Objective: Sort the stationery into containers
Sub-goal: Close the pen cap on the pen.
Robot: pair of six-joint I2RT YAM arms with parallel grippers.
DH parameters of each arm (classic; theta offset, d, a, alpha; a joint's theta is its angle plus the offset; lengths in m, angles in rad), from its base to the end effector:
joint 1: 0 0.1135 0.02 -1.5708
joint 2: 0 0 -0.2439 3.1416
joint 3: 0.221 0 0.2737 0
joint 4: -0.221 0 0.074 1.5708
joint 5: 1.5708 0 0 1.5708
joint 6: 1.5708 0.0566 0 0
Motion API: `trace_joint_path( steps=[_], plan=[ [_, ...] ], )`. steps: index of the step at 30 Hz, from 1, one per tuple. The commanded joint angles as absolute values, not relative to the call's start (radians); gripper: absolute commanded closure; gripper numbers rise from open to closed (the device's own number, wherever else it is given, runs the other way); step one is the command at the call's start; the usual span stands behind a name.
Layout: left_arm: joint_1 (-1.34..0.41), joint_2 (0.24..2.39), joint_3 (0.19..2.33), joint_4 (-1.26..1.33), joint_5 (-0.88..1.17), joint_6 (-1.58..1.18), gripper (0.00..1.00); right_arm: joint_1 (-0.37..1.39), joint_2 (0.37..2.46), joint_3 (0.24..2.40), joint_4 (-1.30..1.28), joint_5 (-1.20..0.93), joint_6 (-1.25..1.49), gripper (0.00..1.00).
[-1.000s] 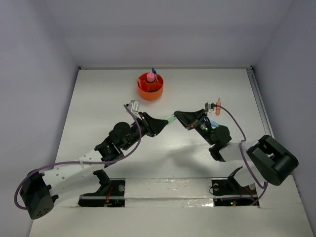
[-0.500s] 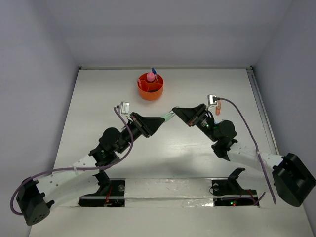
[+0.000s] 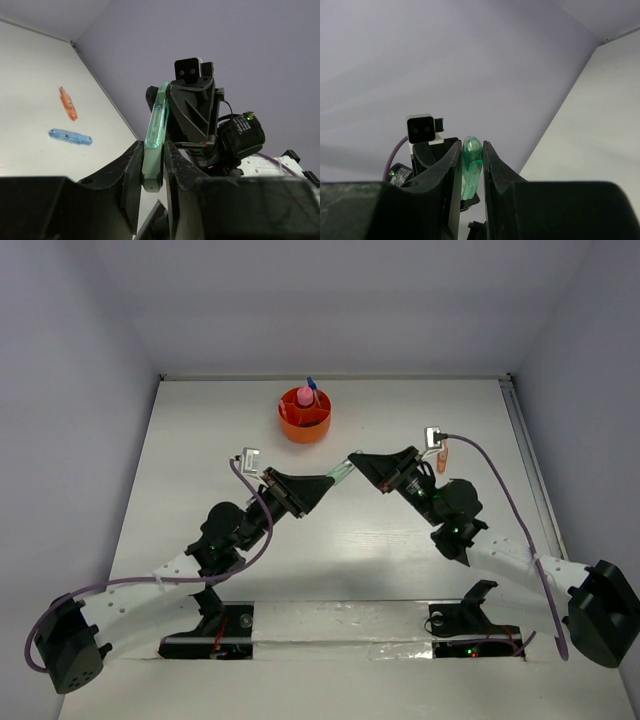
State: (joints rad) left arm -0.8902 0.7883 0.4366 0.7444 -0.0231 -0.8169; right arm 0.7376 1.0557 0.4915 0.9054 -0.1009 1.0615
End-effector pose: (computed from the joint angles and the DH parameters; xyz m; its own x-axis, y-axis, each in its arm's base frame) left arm 0.1521 -0.1857 0.3008 -0.3918 -0.6743 -0.6259 0.6982 0.2251 -0.6796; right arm 0.2037 0.1928 0.2773 -0.5248 0.6969 -0.4889 -0.5767 0.1314 0.8063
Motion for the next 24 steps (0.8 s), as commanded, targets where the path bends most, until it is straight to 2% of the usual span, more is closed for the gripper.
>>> trace_joint_path(
  steps=[1, 3, 10, 24],
  plan=[
    [-0.882, 0.801, 0.486, 1.031, -0.037, -0.85, 0.82, 0.752, 1.086, 0.532, 0.719, -0.126, 0.949, 1.0],
    [-0.882, 0.816, 0.483, 1.057, -0.032, -0.854, 0.75, 0.752, 1.106, 0.56, 0.756, -0.146, 0.985, 1.0],
    [-0.882, 0.815, 0.483, 1.06, -0.054, -0.856, 0.7, 0.752, 1.157, 0.571, 0.839, -0.169, 1.037, 1.0],
    [-0.882, 0.764, 0.445, 1.04, -0.026, -0.919, 0.68, 0.752, 1.101, 0.598, 0.824, -0.091, 0.997, 1.0]
  ],
)
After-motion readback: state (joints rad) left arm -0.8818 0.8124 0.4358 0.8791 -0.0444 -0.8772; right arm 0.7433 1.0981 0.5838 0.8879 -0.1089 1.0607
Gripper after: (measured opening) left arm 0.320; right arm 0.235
